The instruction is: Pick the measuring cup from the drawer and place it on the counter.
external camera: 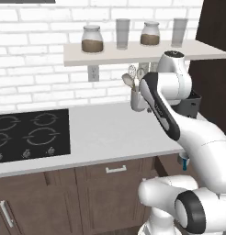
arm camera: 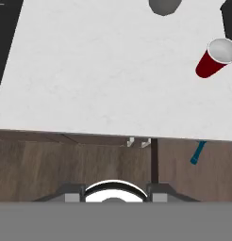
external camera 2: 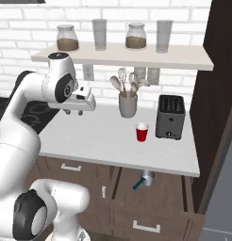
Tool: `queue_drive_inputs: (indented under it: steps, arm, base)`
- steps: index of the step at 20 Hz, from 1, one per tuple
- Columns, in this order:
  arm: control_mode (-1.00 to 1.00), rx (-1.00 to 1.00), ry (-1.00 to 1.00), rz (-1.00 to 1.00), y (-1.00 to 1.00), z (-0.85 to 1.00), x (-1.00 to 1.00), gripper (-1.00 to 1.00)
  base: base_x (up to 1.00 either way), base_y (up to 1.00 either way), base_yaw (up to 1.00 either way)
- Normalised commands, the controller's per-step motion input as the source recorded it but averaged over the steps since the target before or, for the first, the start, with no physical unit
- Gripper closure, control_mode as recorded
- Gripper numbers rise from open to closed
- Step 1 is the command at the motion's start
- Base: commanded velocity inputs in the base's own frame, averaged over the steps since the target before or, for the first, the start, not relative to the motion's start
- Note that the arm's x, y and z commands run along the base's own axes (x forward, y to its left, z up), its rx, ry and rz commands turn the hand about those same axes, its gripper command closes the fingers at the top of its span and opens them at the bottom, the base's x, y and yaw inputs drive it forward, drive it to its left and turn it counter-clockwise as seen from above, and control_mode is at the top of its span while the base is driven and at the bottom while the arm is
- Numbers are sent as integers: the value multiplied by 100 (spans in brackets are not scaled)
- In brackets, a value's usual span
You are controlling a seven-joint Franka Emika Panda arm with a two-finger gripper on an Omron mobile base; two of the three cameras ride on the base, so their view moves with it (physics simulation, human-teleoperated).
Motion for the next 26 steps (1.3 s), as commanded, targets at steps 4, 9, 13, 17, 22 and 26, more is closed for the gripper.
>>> queue_drive_inputs:
  steps: [4,9,13,17,22,26]
  arm:
    - [-100,0,0,0,-7,-6,-39,-100]
    - [-100,3,4,-4,-53,-45,-92,-100]
    - [-100,3,3,-2,-56,-65,-68,-100]
    - [-100,1,7,-1,-46,-50,-55,-100]
    - [100,0,5,-1,-20,-14,-20,-100]
    - [100,0,0,0,0,0,0,-100]
  base:
    - [0,0,0]
    - [0,0,0]
    - [0,0,0]
    - [0,0,0]
    - [-14,-8,-12]
    - [-65,27,-75]
